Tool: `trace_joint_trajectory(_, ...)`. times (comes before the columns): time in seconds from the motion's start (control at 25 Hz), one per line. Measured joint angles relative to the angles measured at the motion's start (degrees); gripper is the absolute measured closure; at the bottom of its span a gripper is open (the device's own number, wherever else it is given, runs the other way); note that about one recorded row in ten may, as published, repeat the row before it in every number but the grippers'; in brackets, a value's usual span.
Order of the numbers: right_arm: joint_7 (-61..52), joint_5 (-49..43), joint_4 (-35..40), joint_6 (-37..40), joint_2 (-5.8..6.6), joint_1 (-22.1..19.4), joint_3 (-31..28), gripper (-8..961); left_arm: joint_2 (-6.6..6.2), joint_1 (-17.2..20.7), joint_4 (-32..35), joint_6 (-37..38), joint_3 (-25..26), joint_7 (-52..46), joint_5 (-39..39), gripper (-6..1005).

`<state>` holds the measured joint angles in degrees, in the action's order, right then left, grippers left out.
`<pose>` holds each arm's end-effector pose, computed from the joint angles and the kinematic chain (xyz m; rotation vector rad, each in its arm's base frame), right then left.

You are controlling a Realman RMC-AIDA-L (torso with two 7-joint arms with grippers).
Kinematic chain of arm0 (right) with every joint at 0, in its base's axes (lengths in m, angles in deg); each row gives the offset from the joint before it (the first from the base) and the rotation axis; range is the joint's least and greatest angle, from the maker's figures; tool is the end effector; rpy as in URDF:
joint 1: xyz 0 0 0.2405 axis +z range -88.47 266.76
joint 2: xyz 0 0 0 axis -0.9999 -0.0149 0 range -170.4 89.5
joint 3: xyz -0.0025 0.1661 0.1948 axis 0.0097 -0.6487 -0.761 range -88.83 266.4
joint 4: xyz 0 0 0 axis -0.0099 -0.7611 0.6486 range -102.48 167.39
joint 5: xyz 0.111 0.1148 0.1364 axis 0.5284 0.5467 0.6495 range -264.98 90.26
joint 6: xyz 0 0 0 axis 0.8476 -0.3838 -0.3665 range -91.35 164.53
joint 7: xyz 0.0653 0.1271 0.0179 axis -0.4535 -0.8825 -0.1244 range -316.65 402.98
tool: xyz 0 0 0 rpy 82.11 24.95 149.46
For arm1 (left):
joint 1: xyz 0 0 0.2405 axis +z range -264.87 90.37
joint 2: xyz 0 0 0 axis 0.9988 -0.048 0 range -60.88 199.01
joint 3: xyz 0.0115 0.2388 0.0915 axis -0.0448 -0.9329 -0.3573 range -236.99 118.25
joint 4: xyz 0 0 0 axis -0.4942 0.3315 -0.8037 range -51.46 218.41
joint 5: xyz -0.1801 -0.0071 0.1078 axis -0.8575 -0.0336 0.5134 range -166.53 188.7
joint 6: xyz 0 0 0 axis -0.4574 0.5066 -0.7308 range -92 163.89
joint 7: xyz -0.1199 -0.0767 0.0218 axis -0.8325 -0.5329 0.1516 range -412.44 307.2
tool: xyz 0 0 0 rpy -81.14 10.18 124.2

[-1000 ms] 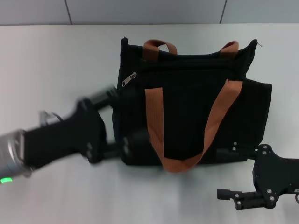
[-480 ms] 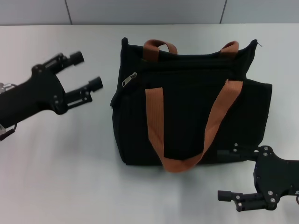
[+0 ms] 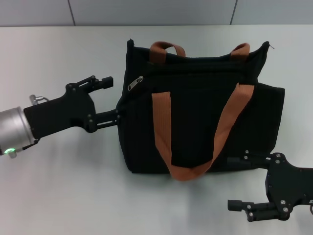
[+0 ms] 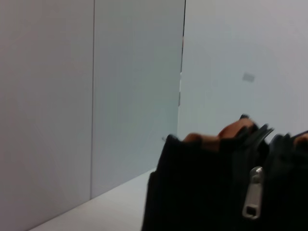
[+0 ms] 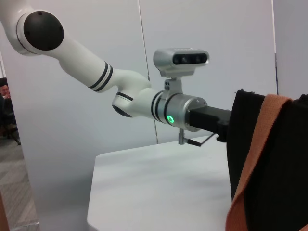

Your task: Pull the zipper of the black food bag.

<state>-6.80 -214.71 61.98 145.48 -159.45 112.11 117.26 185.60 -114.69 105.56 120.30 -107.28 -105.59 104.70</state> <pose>0.2951 0.2328 -0.0109 -2.8945 0.2342 0.8977 -0.2788 0.3162 -0.0177 -2.5523 -0.3504 -0.8455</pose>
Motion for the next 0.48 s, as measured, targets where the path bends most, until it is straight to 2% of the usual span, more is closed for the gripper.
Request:
trace_joint_trajectory(0.4, 0.0, 0.2, 0.0, -0.1, 0.0, 0.1, 0.0, 186, 1.24, -1.0, 0.2, -1.4, 0.2, 5.0, -0.1, 192)
trace_joint_trajectory(0.48, 0.0, 0.3, 0.0, -0.1, 0.0, 0.1, 0.0, 188, 1.34, -1.0, 0.2, -1.4, 0.3, 5.7, -0.1, 258)
